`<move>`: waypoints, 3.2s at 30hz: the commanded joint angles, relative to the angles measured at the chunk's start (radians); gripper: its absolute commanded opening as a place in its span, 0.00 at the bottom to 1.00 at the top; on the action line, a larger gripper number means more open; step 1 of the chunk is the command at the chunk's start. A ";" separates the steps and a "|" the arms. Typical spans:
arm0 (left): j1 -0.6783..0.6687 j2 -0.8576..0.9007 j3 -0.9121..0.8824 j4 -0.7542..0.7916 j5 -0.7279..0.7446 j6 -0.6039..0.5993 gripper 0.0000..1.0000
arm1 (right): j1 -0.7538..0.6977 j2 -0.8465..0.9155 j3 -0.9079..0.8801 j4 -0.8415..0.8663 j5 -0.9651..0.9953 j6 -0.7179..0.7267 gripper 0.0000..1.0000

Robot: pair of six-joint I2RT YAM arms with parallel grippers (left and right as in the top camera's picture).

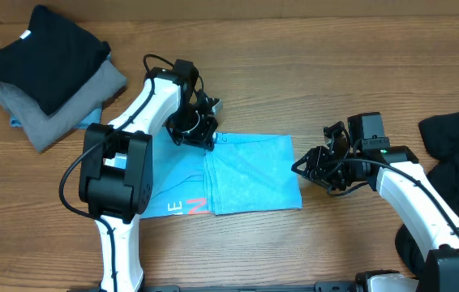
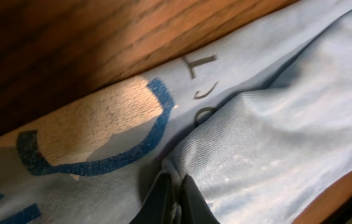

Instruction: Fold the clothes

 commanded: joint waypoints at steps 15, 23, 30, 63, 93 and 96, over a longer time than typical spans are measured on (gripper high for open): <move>0.021 0.003 0.135 -0.056 -0.237 -0.047 0.49 | -0.002 -0.018 0.016 0.019 0.003 0.001 0.44; 0.163 0.002 0.233 -0.303 -0.240 -0.046 0.41 | -0.002 -0.018 0.016 0.019 0.010 0.000 0.47; 0.375 -0.008 0.230 -0.486 -0.156 0.025 0.30 | -0.002 -0.018 0.016 -0.004 0.010 0.000 0.47; 0.642 -0.045 -0.122 -0.197 -0.148 0.061 0.82 | -0.002 -0.018 0.016 -0.031 0.010 0.000 0.47; 0.599 -0.054 -0.296 -0.078 -0.191 -0.012 0.38 | -0.002 -0.018 0.016 -0.030 0.011 0.000 0.47; 0.598 -0.054 -0.297 -0.042 -0.180 -0.026 0.31 | -0.002 -0.018 0.016 -0.030 0.011 0.000 0.47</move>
